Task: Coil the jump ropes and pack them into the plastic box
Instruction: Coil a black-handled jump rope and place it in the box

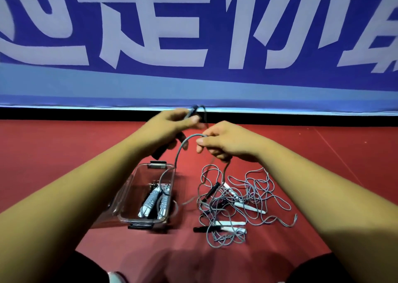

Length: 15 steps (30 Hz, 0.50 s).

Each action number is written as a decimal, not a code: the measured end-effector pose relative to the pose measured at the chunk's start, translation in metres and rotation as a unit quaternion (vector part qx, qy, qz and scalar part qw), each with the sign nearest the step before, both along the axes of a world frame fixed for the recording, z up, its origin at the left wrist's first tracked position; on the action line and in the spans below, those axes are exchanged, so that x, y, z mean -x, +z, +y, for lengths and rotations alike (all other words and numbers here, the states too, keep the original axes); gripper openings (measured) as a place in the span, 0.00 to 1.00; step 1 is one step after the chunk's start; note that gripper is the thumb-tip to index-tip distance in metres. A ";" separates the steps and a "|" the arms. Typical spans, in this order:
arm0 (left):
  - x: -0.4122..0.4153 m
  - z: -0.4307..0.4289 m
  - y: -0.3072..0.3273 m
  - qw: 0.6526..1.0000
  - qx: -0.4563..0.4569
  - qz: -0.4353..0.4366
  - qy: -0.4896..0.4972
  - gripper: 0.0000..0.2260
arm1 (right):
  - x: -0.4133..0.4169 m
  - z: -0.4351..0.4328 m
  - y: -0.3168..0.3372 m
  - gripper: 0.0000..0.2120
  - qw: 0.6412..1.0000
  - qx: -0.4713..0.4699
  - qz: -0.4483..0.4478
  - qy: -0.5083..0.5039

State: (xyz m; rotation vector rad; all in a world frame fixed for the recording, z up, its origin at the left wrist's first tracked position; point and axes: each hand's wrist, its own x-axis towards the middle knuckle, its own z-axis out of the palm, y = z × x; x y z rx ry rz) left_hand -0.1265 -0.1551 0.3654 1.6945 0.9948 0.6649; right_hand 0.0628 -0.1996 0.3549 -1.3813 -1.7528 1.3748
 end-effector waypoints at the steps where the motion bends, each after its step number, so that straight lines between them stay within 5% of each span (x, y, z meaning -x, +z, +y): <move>1: -0.005 -0.005 -0.001 0.998 0.019 0.021 -0.055 0.13 | 0.003 0.001 0.004 0.10 1.000 -0.015 0.001 -0.015; 3: -0.008 -0.007 -0.003 0.996 0.027 0.048 -0.072 0.15 | 0.003 0.004 0.007 0.11 0.998 -0.049 -0.011 -0.045; 6: -0.005 0.003 -0.001 0.998 0.003 0.020 0.067 0.11 | -0.011 0.007 -0.007 0.12 0.993 -0.077 -0.086 -0.040; 9: 0.008 0.018 0.001 0.974 0.012 -0.124 0.192 0.10 | -0.037 0.008 -0.040 0.12 0.992 -0.012 -0.117 -0.037; 12: 0.020 0.027 -0.001 0.949 0.048 -0.178 0.257 0.10 | -0.057 0.006 -0.064 0.11 0.993 0.082 -0.042 -0.079; 13: 0.025 0.030 -0.003 0.954 0.041 -0.138 0.261 0.10 | -0.058 0.006 -0.066 0.12 0.992 0.087 -0.010 -0.092; 15: 0.037 0.035 -0.009 0.971 -0.030 0.082 0.225 0.10 | -0.050 0.008 -0.058 0.13 0.993 0.049 0.022 -0.109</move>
